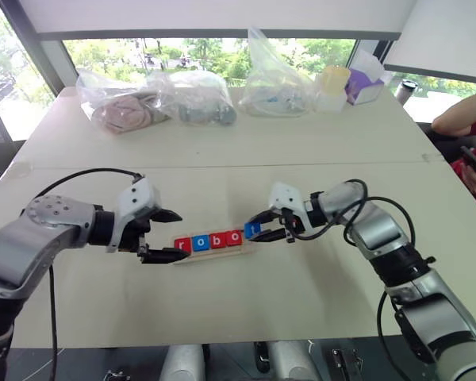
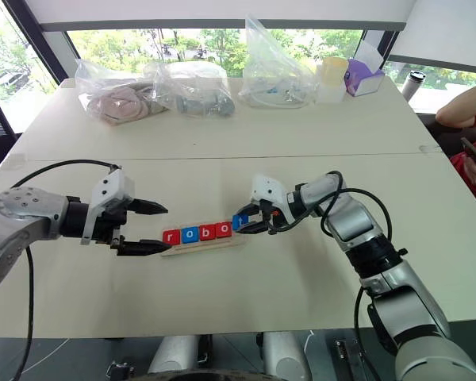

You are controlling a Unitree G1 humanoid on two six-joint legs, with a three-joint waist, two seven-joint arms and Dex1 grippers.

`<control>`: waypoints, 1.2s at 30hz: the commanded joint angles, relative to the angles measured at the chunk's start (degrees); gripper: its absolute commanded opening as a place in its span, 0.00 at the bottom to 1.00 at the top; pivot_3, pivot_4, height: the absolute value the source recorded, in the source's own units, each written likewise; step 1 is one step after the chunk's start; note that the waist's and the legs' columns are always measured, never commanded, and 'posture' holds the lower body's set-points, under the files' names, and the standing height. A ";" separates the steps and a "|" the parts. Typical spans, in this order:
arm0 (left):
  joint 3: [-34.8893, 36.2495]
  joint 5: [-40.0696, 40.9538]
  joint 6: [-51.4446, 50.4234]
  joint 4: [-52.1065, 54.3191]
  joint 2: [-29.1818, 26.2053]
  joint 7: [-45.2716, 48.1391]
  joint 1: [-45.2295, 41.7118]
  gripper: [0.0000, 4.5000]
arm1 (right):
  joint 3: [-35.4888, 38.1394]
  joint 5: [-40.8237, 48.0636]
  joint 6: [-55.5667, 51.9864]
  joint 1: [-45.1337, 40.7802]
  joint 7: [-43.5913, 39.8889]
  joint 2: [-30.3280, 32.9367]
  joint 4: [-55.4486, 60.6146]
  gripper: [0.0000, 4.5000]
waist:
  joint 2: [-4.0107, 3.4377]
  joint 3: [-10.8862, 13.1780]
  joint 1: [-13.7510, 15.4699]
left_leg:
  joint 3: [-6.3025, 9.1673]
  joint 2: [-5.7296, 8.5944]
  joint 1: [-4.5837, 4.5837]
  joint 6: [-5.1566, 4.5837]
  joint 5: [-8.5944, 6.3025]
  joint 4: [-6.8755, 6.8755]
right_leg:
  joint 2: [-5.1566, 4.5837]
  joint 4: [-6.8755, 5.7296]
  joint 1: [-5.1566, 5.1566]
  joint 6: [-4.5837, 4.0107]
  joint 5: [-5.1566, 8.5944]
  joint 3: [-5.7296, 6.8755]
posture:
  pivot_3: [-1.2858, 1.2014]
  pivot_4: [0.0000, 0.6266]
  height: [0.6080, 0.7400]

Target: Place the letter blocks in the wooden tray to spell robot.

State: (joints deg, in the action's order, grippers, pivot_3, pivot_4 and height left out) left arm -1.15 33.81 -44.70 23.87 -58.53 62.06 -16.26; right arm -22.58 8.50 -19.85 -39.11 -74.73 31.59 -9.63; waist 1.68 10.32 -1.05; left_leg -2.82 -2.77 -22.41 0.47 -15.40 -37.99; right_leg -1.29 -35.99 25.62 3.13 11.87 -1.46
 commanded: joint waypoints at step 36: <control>0.36 -1.62 1.72 2.40 3.30 -4.54 1.57 1.00 | -0.94 -4.84 6.22 -3.06 0.43 -7.93 -8.68 0.26 | -0.01 0.01 -0.01 | 0.09 -0.12 0.05 0.00 0.00 -0.01 | 0.20 -0.11 0.00 -0.05 -0.04 -0.01 | 0.52 0.24 0.99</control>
State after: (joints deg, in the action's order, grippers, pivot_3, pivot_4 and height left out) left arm -1.12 32.47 -43.39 25.18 -55.49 57.58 -14.31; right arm -24.40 3.41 -13.73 -41.30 -74.47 24.03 -19.48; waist 1.66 10.33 -1.06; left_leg -2.73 -2.89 -22.36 0.47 -15.40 -37.99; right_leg -1.09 -36.10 25.62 3.08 11.84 -1.47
